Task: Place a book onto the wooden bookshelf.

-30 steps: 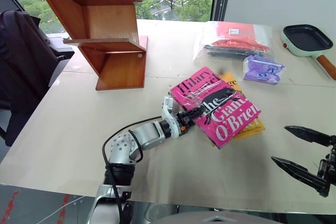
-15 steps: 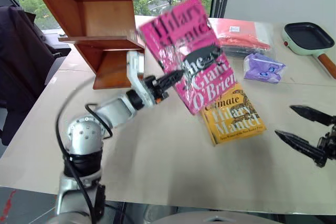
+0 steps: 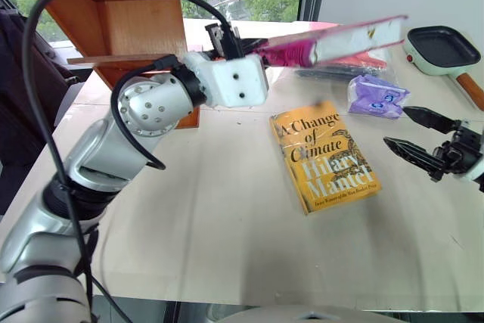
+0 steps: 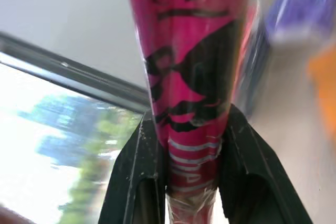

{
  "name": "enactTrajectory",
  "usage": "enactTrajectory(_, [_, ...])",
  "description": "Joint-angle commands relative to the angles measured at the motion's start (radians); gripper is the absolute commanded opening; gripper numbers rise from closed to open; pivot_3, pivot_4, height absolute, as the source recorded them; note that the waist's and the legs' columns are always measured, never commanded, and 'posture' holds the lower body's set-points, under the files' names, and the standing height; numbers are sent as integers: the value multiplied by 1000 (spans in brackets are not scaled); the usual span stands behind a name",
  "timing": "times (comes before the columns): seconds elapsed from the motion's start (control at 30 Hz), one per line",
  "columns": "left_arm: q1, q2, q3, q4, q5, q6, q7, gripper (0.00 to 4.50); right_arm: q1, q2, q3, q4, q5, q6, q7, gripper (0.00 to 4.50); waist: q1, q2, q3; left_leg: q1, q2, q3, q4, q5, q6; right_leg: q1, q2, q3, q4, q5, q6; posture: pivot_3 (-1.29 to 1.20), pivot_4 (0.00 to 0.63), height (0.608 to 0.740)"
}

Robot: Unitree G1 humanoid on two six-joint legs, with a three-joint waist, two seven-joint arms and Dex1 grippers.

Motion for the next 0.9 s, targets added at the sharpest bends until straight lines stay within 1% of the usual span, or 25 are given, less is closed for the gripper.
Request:
enactTrajectory(0.03, [1,26,88,-85,106,51,-31,669,-64,4,16,48,-11,-36,36,4500,-7,0,0,0,0,0,0,0,0,0,0,0,0,0,0,0,150,740])
enactTrajectory(0.07, [16,34,106,-110,120,72,-48,669,-92,9,27,71,-12,-38,42,4500,-8,0,1,-1,0,0,0,0,0,0,0,0,0,0,0,0,150,740])
enactTrajectory(0.17, [118,113,213,-196,192,156,-105,669,-213,34,77,182,-12,-43,103,4500,-23,0,2,0,0,1,1,0,0,0,1,1,0,1,1,0,150,740])
enactTrajectory(0.27, [161,157,292,-248,249,214,-141,669,-291,53,111,274,-24,-57,172,4500,-25,0,2,0,1,0,2,0,0,0,2,1,3,1,1,0,150,740])
enactTrajectory(0.4, [167,199,344,-300,294,302,-222,669,-403,89,151,396,-28,-59,249,4500,-25,0,3,0,1,1,4,0,0,0,2,1,4,1,1,0,150,740])
enactTrajectory(0.5, [166,233,377,-336,296,408,-308,669,-475,122,167,459,-24,-41,267,4500,-29,0,3,0,1,1,4,0,0,0,2,2,4,1,2,0,150,740])
enactTrajectory(0.67, [274,318,466,-375,340,477,-399,669,-570,178,188,527,-13,1,308,4500,-40,1,3,0,1,1,4,0,0,-3,3,4,7,1,1,0,150,740])
enactTrajectory(0.77, [304,350,479,-363,374,484,-401,669,-608,204,188,555,-6,23,327,4500,-38,1,4,0,2,4,4,0,0,-5,4,8,11,1,1,0,150,740])
enactTrajectory(0.9, [280,390,444,-300,442,470,-380,669,-632,235,192,552,1,42,333,4500,-34,1,4,0,2,4,6,1,-1,-6,5,12,14,1,1,0,150,740])
